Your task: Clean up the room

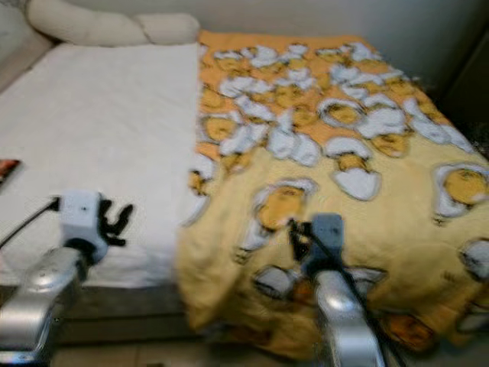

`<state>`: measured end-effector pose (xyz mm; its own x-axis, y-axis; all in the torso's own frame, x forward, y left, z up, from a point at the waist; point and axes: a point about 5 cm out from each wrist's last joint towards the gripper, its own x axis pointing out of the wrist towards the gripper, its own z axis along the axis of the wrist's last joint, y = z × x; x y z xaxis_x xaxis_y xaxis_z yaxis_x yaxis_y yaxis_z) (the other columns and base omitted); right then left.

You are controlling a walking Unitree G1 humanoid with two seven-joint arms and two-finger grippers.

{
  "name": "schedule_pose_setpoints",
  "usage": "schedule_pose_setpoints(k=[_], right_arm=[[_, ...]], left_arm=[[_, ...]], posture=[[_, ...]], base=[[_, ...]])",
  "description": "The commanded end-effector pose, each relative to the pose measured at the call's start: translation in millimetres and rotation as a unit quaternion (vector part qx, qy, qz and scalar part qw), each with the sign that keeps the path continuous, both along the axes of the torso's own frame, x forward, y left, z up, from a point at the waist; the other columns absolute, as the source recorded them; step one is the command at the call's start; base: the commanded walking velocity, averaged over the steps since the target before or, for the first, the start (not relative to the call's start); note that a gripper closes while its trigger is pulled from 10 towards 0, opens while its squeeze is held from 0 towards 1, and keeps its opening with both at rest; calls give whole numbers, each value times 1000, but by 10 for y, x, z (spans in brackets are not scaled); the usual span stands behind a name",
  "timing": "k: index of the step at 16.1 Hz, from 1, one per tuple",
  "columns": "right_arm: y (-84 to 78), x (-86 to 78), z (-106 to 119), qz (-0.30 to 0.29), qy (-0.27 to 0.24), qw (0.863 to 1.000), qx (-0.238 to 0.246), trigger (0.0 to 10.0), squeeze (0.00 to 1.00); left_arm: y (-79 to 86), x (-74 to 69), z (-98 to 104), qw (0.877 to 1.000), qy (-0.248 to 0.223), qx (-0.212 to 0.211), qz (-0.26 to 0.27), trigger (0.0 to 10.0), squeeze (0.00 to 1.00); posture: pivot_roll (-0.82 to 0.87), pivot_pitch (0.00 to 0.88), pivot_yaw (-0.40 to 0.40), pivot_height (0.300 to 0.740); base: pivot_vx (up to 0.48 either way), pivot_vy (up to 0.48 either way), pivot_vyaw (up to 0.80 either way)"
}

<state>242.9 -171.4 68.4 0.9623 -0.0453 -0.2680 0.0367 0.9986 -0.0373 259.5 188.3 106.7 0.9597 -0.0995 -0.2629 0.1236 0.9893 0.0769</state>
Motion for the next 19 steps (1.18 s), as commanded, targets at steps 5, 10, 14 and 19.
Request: schedule_pose_setpoints(k=[5, 10, 14, 19], right_arm=[[90, -6, -29, -5, 3, 999, 32, 10000, 0], [104, 77, -66, 9, 2, 999, 31, 10000, 0], [107, 103, -107, 15, 5, 999, 32, 10000, 0], [117, 133, -152, 19, 6, 999, 41, 10000, 0]], left_arm=[[107, 34, 28, 1000, -4, 17, 15, 10000, 0], [116, -3, -2, 1000, -1, 19, 21, 10000, 0], [102, -7, -12, 1000, -1, 15, 23, 10000, 0], [103, 15, -3, 1000, -5, 21, 17, 10000, 0]], posture=[[-21, 0, 25, 740], [0, 0, -8, 740], [2, 0, -16, 740], [6, 0, -12, 740]], base=[[0, -438, 0], [0, -342, 0], [0, -326, 0], [0, -325, 0]])
